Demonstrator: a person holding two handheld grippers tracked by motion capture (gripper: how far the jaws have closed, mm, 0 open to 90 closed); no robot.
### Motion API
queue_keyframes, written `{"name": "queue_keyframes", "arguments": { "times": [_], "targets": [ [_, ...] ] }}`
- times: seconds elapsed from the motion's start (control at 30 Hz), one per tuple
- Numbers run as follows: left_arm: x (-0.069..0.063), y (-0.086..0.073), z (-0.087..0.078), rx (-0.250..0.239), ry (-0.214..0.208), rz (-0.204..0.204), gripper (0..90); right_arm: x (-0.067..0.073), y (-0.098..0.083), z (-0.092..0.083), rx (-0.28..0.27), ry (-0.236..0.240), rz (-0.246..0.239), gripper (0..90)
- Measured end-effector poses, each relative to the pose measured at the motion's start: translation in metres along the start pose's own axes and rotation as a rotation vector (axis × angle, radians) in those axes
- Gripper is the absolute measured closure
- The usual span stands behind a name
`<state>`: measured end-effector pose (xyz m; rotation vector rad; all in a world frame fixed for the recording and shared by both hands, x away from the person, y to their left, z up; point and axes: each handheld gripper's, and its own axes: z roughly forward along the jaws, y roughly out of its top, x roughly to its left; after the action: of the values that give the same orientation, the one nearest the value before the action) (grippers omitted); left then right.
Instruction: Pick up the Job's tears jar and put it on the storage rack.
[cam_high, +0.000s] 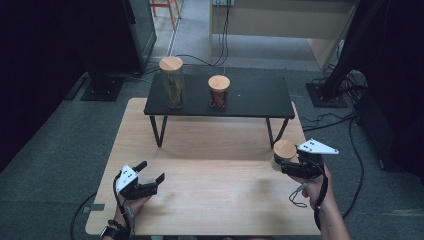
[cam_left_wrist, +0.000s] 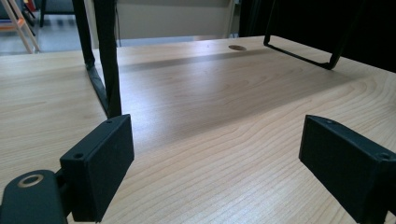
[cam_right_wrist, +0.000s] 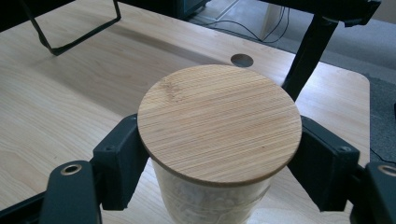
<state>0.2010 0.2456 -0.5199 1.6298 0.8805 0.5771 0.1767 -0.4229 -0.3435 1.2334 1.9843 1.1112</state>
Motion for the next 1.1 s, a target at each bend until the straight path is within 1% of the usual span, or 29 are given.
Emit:
{"name": "queue_keyframes", "arguments": {
  "times": [0.17,0.5,0.83,1.1],
  "targets": [
    [0.000,0.000,0.000,0.001,-0.001,0.001,10.2,0.000,0.004,-0.001,0.000,-0.001,-0.003,25.4],
    [0.000,0.000,0.000,0.000,-0.001,0.000,10.2,0.000,0.015,-0.005,-0.020,-0.006,-0.017,25.3],
    [0.000,0.000,0.000,0.002,-0.003,0.001,10.2,0.000,0.021,-0.007,-0.022,-0.005,-0.021,25.3],
    [0.001,0.000,0.000,0.002,-0.004,0.001,10.2,0.000,0.031,-0.010,-0.033,-0.007,-0.033,25.3]
  ]
}}
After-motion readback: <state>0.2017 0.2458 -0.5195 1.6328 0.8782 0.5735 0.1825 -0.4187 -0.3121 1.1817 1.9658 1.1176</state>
